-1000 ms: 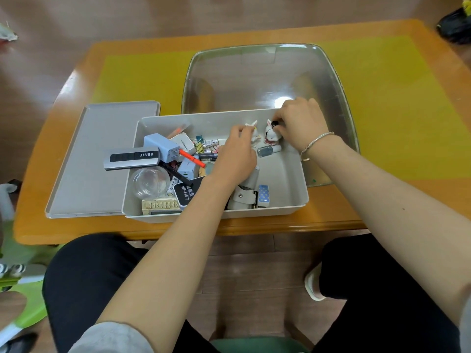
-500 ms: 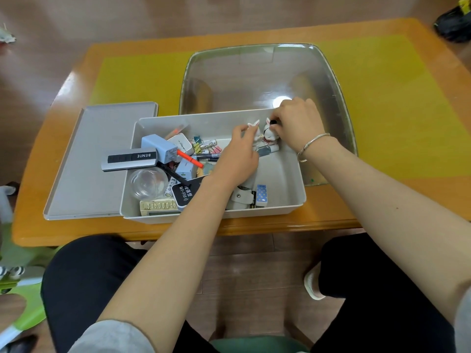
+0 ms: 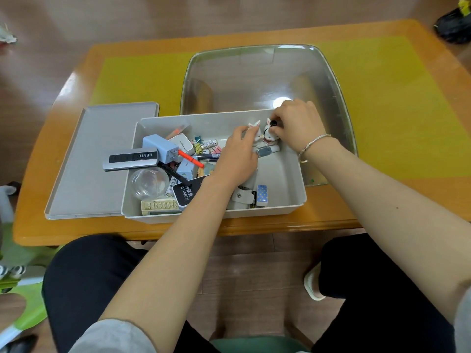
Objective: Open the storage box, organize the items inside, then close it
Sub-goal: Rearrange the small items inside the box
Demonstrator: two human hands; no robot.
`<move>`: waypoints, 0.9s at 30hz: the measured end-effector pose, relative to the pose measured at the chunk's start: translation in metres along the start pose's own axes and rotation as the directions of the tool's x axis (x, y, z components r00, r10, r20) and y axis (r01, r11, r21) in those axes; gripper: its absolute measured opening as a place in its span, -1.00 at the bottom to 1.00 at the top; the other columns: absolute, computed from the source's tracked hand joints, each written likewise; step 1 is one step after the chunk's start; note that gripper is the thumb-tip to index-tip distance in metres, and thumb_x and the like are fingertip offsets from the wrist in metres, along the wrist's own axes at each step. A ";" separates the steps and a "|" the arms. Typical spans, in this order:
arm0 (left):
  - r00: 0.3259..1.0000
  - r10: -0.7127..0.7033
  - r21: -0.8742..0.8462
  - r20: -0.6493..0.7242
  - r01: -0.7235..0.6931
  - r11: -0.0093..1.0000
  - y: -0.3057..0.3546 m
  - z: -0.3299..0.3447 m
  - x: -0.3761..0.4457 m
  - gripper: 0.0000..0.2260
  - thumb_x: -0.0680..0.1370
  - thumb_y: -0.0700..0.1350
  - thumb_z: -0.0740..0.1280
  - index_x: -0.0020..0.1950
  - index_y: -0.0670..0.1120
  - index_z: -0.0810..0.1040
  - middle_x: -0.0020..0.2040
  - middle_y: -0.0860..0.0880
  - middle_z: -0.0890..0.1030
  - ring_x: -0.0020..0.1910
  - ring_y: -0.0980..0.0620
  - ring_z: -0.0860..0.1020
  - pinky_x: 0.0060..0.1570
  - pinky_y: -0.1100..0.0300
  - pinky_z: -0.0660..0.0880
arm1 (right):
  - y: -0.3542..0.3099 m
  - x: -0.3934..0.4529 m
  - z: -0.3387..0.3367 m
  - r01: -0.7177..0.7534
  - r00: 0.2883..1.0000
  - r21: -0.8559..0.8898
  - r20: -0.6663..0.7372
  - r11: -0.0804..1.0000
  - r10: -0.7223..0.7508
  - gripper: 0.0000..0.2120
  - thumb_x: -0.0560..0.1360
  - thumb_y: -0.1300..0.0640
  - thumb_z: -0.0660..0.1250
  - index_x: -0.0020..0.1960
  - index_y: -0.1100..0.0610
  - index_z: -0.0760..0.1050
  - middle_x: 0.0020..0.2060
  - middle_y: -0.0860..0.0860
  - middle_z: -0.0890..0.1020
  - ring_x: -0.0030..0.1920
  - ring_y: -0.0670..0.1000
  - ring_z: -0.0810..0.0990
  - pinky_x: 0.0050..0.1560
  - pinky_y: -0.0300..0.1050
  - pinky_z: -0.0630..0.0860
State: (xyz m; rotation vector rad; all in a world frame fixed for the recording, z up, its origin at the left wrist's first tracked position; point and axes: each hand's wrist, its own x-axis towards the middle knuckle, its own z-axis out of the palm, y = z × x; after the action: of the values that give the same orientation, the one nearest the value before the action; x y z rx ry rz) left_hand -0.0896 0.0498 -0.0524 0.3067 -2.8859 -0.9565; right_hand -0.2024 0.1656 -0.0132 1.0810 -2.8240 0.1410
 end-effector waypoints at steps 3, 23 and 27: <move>1.000 0.002 0.021 -0.011 -0.002 1.000 0.001 -0.001 -0.001 -0.48 0.53 -0.31 0.18 0.49 -0.10 0.24 0.45 -0.16 0.23 0.34 -0.16 0.28 0.27 0.02 0.34 | 0.005 -0.006 0.000 -0.010 1.000 0.179 -0.002 0.984 0.010 -0.74 0.46 0.09 0.36 0.12 0.13 0.56 0.04 0.10 0.53 0.04 0.14 0.52 -0.02 -0.07 0.36; 0.922 0.013 0.382 0.388 -0.173 0.908 0.022 0.007 -0.017 -0.56 0.65 -0.04 -0.02 0.53 -0.07 0.20 0.57 0.01 0.10 0.49 -0.03 0.16 0.38 -0.16 0.10 | 0.010 -0.032 0.013 -0.181 0.974 0.504 -0.029 0.845 0.226 -0.59 0.49 0.24 0.28 0.33 0.13 0.39 0.15 0.11 0.48 0.11 0.03 0.46 -0.03 -0.38 0.22; 0.913 0.002 0.383 0.409 -0.174 0.907 0.019 0.010 -0.015 -0.55 0.65 -0.02 -0.04 0.54 -0.04 0.15 0.59 0.00 0.03 0.52 -0.02 0.10 0.39 -0.18 0.07 | 0.010 -0.032 0.015 -0.179 0.973 0.510 -0.032 0.841 0.226 -0.59 0.49 0.23 0.28 0.33 0.12 0.39 0.15 0.11 0.48 0.10 0.04 0.47 -0.03 -0.34 0.25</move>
State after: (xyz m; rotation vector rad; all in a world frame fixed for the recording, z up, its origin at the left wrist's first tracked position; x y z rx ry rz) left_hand -0.0794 0.0743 -0.0492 -0.0087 -3.4340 -0.4162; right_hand -0.1867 0.1918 -0.0326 0.8047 -2.8779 0.9748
